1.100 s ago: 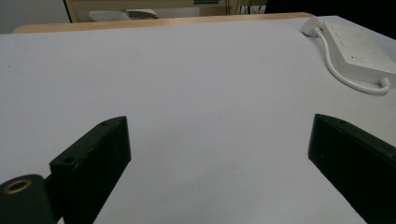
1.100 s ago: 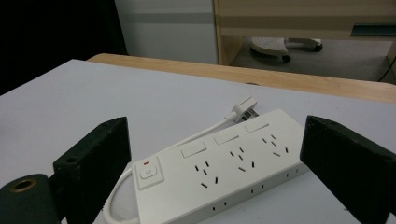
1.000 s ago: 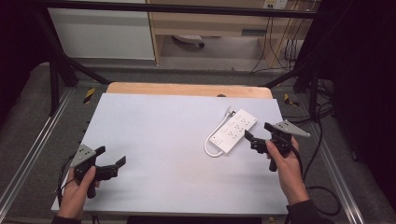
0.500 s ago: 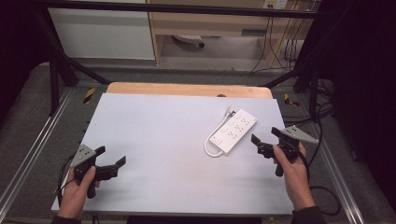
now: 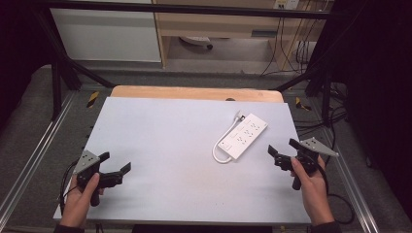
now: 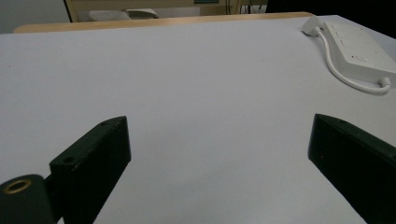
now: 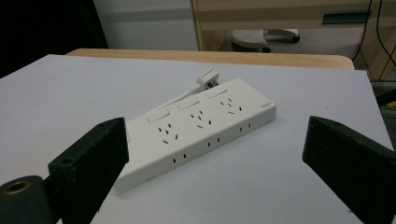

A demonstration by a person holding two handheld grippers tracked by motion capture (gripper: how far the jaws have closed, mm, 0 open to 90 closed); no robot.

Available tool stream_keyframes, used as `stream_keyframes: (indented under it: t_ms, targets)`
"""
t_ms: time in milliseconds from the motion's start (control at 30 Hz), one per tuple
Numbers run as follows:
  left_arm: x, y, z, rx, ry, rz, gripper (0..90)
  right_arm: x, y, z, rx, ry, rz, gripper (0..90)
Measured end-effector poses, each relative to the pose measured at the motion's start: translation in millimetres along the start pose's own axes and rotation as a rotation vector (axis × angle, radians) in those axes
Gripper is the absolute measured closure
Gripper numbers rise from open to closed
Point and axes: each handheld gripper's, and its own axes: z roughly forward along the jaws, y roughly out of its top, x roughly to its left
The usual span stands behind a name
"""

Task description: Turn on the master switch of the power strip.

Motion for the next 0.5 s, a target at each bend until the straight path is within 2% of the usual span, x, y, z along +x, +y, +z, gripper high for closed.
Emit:
stream_keyframes:
  t_ms: [500]
  targets:
    - [-0.2, 0.1, -0.4, 0.000, 0.000, 0.003, 5.8, -0.5, -21.2, -7.2, 0.022, -0.004, -0.005, 6.8]
